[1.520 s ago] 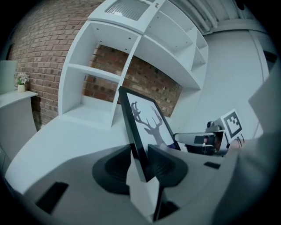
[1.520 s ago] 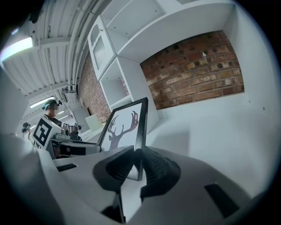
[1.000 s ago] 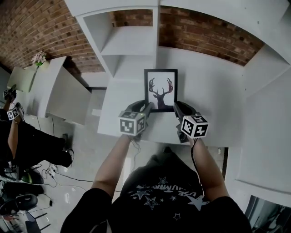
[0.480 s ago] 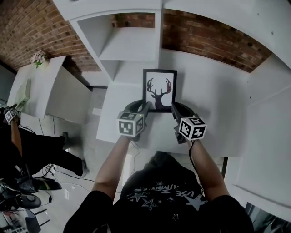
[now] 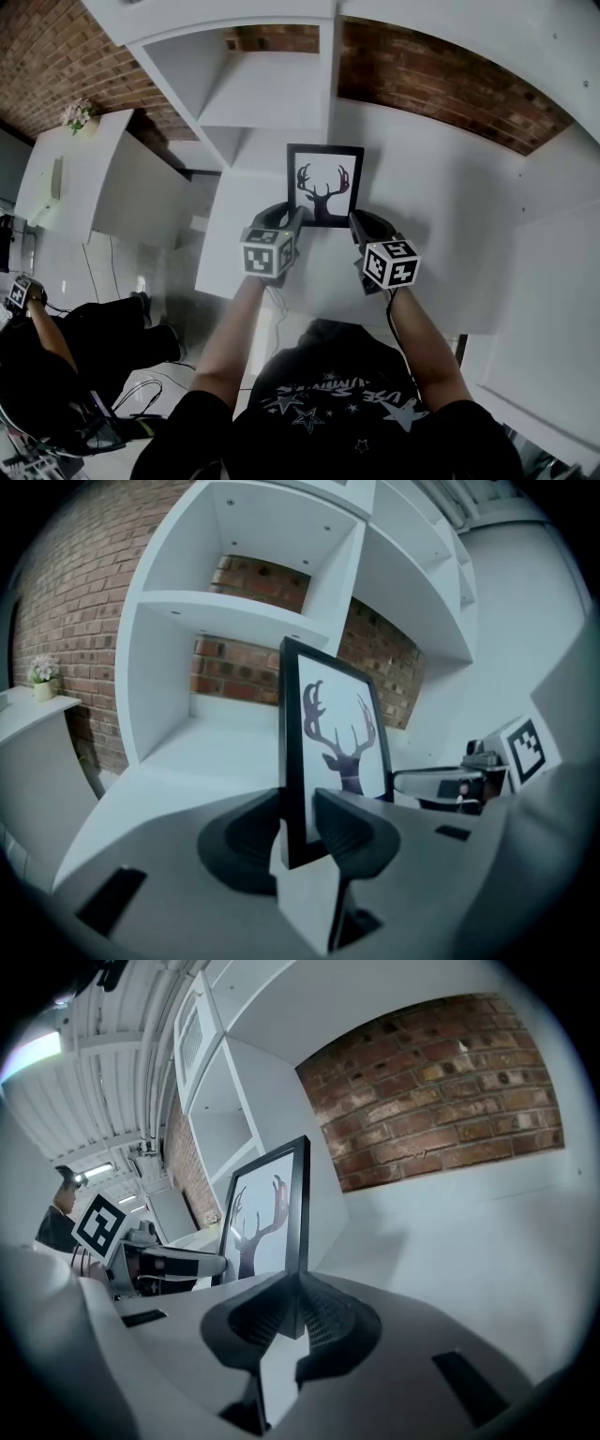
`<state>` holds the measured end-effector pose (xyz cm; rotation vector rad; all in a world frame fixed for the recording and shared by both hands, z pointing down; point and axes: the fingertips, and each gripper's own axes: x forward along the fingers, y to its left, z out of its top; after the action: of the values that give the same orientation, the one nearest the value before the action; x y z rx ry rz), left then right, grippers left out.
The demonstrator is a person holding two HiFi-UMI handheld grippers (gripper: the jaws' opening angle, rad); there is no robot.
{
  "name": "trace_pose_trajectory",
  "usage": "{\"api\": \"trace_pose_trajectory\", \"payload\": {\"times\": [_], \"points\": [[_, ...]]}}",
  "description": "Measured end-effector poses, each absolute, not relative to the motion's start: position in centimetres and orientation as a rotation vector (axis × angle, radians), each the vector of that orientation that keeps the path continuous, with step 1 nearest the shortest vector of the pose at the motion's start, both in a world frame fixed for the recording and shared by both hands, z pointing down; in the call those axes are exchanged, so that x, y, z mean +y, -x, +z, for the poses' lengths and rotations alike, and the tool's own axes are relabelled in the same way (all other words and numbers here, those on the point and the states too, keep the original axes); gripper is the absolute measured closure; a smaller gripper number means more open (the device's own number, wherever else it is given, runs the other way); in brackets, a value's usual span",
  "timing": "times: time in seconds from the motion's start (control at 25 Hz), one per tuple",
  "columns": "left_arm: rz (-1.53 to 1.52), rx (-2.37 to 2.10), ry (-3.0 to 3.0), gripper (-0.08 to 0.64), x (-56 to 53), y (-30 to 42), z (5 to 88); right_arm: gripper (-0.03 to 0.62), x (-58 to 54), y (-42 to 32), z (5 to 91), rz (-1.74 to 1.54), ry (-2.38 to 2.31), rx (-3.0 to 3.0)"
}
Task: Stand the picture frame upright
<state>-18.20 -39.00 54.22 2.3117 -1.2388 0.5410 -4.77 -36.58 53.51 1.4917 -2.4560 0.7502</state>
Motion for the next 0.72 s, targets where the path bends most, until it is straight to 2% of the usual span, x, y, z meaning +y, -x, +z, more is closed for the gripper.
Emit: {"api": "trace_pose_trajectory", "payload": {"times": [0.72], "points": [[0.666,-1.261,-2.331,0.433,-44.2,18.1,56.8,0.543,-41.4,5.5,55.8,0.74,-1.401,-2.459]]}}
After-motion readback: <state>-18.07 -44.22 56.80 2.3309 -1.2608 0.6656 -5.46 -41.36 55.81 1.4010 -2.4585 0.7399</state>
